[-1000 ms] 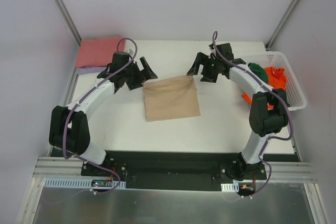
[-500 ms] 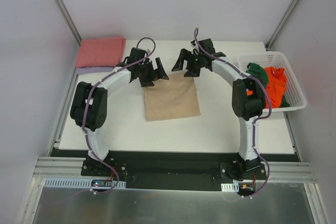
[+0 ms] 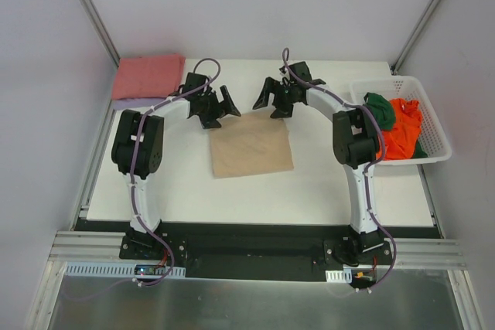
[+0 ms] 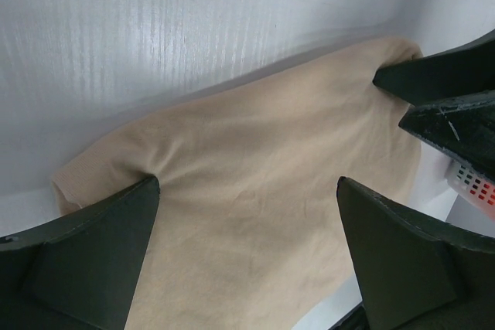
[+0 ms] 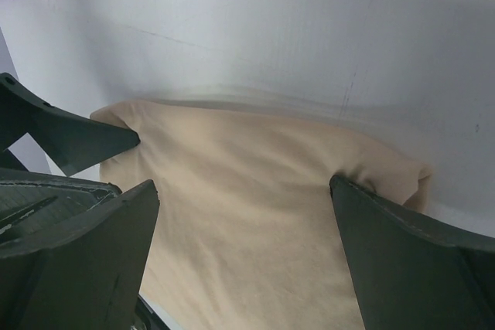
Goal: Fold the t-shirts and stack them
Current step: Smooth out wrinkles on the folded tshirt, then put the neatly folded tshirt into the corner of the board with the left arm
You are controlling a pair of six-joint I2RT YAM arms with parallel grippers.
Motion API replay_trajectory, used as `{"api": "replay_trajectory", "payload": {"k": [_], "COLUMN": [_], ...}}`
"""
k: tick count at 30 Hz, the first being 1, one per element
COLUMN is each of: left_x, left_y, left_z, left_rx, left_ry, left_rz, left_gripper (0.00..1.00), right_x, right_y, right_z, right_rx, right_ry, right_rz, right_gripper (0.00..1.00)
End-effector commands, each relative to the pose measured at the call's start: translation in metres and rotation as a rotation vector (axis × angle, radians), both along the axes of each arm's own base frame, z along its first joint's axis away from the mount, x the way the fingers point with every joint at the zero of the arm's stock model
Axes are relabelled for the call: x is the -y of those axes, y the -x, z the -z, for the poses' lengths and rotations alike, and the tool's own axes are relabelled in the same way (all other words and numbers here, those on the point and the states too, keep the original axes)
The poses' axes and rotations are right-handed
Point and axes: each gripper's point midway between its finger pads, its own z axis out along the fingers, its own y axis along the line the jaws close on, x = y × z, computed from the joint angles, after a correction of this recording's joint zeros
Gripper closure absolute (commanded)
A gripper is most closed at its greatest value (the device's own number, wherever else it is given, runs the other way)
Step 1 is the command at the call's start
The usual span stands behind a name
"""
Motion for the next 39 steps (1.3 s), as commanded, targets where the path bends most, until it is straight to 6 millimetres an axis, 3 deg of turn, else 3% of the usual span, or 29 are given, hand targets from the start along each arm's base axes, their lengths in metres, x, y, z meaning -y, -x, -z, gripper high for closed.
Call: {"api": "replay_trajectory", "payload": {"k": [1,5,8,11,13,18,20,25,28,32,35,39], "left_x": [-0.024,-0.045,-0.059,-0.066,-0.070,-0.077,-0.071,-0.055,-0.050,-0.039,-0.030,-0.023], "left_y": [0.015,0.005,0.009,0.029,0.048,0.094,0.101,0.096,0.087,0.089,0.099,0.120], "left_z": [-0.008,-0.056,-0.088,-0.100,-0.094,-0.054,-0.044,-0.024,-0.012,0.008,0.026,0.050], "left_rx": [-0.013,0.106,0.159,0.167,0.143,0.053,0.032,0.008,-0.034,-0.069,-0.116,-0.185], "left_ry": [-0.018,-0.039,-0.048,-0.063,-0.070,-0.121,-0.125,-0.142,-0.136,-0.175,-0.200,-0.259], "left_rz": [0.002,-0.003,-0.024,-0.056,-0.074,-0.079,-0.059,-0.013,-0.019,0.001,0.021,0.022], "left_gripper": [0.01,0.01,0.01,0.01,0.01,0.01,0.01,0.02,0.06,0.14,0.22,0.40], "right_x": [0.027,0.043,0.064,0.084,0.099,0.141,0.149,0.147,0.156,0.173,0.177,0.182], "right_y": [0.002,-0.001,0.001,0.022,0.046,0.116,0.140,0.202,0.230,0.251,0.254,0.253], "right_z": [0.006,-0.040,-0.083,-0.113,-0.126,-0.120,-0.124,-0.102,-0.084,-0.069,-0.065,-0.063], "right_rx": [-0.033,0.046,0.135,0.202,0.228,0.275,0.334,0.310,0.275,0.250,0.255,0.260], "right_ry": [0.050,0.071,0.130,0.185,0.206,0.264,0.228,0.126,0.160,0.232,0.251,0.283], "right_rz": [0.058,0.077,0.111,0.150,0.178,0.288,0.322,0.279,0.260,0.266,0.272,0.272], "right_gripper": [0.04,0.04,0.04,0.04,0.04,0.04,0.04,0.04,0.04,0.04,0.04,0.04]}}
